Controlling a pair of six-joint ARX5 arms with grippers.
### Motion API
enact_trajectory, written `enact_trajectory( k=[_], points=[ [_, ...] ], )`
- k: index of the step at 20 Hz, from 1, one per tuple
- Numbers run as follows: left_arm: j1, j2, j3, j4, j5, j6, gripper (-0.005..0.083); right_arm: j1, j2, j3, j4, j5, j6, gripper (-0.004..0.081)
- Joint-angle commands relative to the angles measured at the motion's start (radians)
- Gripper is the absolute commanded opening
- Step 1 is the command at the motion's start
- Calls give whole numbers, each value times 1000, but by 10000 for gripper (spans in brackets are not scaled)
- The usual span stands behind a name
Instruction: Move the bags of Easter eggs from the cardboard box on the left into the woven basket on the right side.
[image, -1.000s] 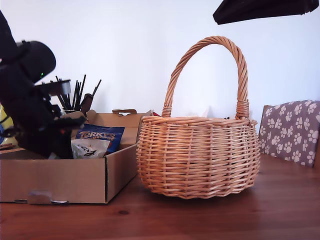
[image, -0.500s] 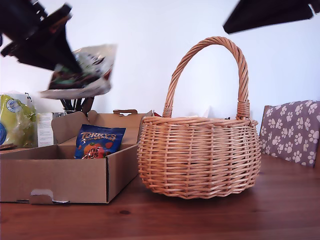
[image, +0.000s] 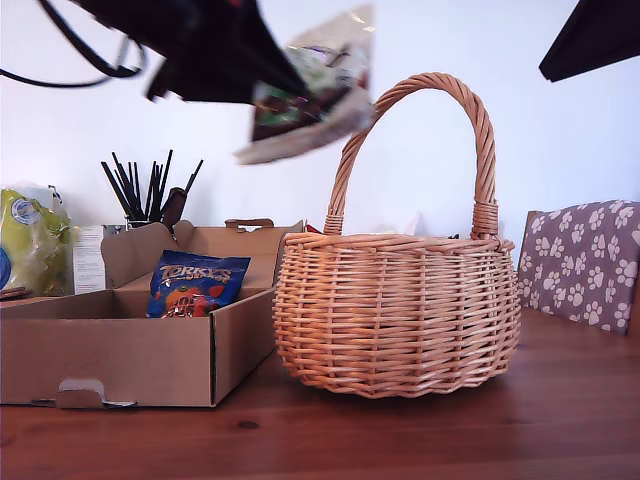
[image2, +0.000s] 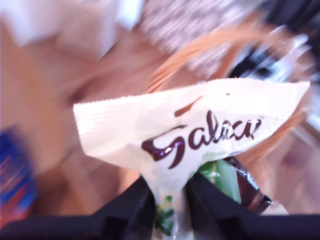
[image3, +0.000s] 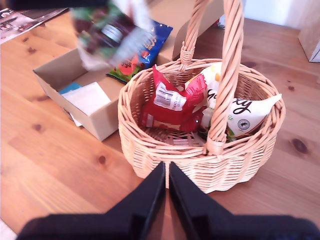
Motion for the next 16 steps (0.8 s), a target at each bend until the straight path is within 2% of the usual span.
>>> enact_trajectory(
  k=[1,5,9,11,16],
  points=[
    [-21,59,-12,74,-26,-13,138,-1,-25,9,1,1,20,-13],
    [-64,186,-10,238,-84,-40,137,-1,-56,9,-19,1,28,-13],
    [-104,293,-7,314,-142,-50,137,-1,-69,9,-37,0,37,-13],
    [-129,329,-6,318,-169,-48,137,-1,-69,9,-47,0,40,-13],
    [-174,339,-6,288,-168,-34,140,-1,-69,9,-54,0,41,-13]
  ],
)
